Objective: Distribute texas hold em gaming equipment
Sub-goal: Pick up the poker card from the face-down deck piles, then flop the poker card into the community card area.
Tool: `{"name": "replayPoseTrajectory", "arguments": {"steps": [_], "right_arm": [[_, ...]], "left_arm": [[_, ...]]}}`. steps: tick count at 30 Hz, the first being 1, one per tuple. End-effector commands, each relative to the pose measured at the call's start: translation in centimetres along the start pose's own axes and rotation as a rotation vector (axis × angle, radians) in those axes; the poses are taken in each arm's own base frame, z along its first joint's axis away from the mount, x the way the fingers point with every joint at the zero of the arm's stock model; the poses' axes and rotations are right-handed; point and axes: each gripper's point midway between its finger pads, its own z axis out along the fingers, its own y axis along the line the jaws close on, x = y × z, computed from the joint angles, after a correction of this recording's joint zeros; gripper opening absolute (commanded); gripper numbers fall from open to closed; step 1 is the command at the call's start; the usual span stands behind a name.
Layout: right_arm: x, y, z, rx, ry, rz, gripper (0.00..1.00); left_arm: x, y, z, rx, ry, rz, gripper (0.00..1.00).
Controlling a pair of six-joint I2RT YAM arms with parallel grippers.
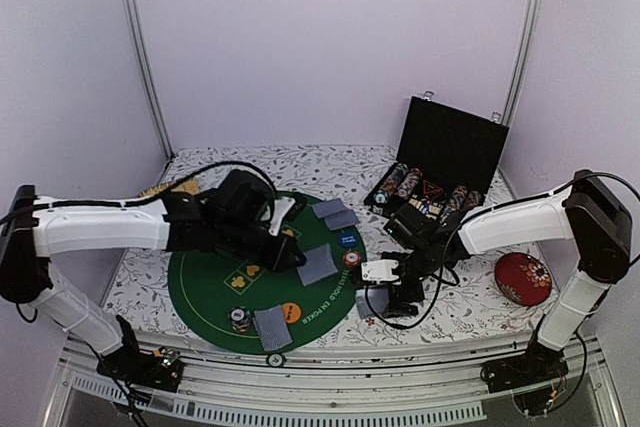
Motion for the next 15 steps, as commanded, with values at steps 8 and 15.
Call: {"name": "replayPoseTrajectory", "arguments": {"steps": [8,15], "right_arm": [[-3.3,-1.9,-4.2,0.116,-0.104,-0.024,0.99],[-3.9,-1.9,-5.2,0.126,-0.126,-0.02,0.99]], "left_arm": [[1.5,11.4,-14.2,-0.961,0.228,-0.13,0.0],[3.0,14.7,-13.1,-1.161,0.384,-0.086,0.0]]}}
